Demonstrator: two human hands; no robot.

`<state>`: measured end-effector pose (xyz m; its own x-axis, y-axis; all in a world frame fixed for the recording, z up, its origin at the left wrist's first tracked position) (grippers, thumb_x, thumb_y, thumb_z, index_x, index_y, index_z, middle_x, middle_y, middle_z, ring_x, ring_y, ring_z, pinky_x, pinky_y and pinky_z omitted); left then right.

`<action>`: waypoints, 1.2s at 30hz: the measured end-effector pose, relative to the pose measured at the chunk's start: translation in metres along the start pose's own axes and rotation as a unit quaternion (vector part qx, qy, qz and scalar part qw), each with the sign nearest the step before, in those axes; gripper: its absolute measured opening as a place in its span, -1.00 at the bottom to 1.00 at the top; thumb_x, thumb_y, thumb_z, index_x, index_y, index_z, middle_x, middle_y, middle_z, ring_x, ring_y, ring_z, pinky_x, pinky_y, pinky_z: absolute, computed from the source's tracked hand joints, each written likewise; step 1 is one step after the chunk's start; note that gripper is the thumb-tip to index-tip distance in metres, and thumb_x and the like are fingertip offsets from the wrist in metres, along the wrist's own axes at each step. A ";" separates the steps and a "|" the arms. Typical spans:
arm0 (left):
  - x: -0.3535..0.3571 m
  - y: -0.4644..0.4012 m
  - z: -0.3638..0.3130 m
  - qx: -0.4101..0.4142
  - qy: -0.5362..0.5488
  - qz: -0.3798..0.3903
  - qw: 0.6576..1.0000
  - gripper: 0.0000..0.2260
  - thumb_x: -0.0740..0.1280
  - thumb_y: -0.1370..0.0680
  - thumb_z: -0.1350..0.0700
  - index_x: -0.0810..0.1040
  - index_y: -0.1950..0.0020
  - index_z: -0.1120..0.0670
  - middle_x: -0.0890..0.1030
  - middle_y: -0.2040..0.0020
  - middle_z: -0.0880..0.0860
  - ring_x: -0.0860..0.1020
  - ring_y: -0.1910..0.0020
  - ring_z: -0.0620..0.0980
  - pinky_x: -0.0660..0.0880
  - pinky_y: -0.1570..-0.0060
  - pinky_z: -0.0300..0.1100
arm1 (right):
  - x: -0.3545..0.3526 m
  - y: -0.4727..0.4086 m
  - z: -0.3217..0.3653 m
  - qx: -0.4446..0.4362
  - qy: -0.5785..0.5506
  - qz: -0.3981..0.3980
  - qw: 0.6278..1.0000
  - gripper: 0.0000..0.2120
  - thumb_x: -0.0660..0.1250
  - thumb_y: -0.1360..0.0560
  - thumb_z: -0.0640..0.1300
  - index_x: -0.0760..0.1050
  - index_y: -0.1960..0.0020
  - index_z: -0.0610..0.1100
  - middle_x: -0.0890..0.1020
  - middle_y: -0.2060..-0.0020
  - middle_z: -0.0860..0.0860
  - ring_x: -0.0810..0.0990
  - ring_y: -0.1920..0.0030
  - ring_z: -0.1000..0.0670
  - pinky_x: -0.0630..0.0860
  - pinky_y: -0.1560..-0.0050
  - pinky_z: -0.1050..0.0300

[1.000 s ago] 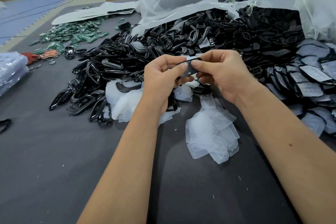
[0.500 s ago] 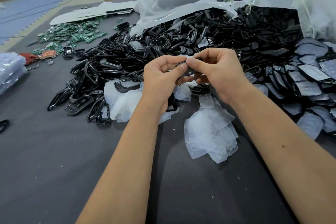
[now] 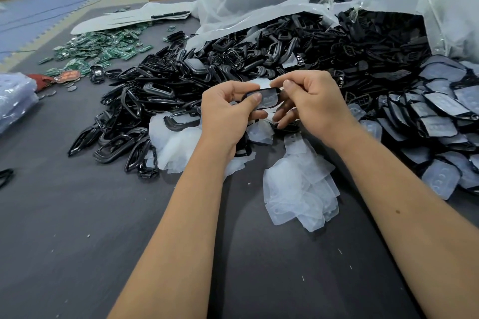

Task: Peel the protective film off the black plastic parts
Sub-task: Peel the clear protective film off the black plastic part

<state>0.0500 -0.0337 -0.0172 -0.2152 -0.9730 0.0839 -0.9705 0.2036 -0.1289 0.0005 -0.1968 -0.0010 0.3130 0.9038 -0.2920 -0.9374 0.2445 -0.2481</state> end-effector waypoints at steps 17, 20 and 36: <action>0.005 0.003 -0.010 0.014 -0.146 0.103 0.984 -0.82 0.54 -0.48 0.33 0.66 -0.02 0.14 0.68 0.10 0.22 0.72 0.31 0.07 0.57 0.30 -0.29 | -0.004 0.001 0.005 -0.054 0.108 0.025 0.992 -0.94 0.50 -0.56 -0.17 0.70 0.09 -0.12 0.74 0.32 0.00 0.73 0.32 -0.01 0.65 0.22 0.12; 0.006 0.003 -0.010 0.006 -0.135 0.113 0.984 -0.81 0.53 -0.48 0.35 0.67 -0.04 0.16 0.67 0.11 0.15 0.71 0.33 0.04 0.57 0.29 -0.30 | -0.004 -0.001 0.004 -0.055 0.093 0.041 0.993 -0.97 0.51 -0.55 -0.16 0.68 0.05 -0.11 0.74 0.31 -0.03 0.73 0.31 -0.06 0.66 0.22 0.09; 0.001 0.002 0.004 -0.149 0.178 0.038 0.972 -0.81 0.36 -0.53 0.45 0.67 0.00 0.22 0.64 0.32 0.08 0.55 0.46 -0.13 0.54 0.34 -0.39 | 0.000 0.007 0.017 -0.105 0.019 0.097 0.989 -0.65 0.61 -0.43 -0.18 0.69 -0.19 -0.06 0.65 0.10 0.17 0.51 0.25 0.09 0.52 0.14 0.28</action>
<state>0.0484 -0.0349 -0.0209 -0.2600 -0.8655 0.4281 -0.9274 0.3473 0.1390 -0.0085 -0.1893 0.0133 0.1393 0.9117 -0.3865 -0.9289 -0.0149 -0.3699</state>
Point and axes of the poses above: each hand's wrist, its own y-axis away from the middle knuckle, its own x-axis out of the palm, z = x × y, the point moved 8 cm from there along -y, towards the middle knuckle
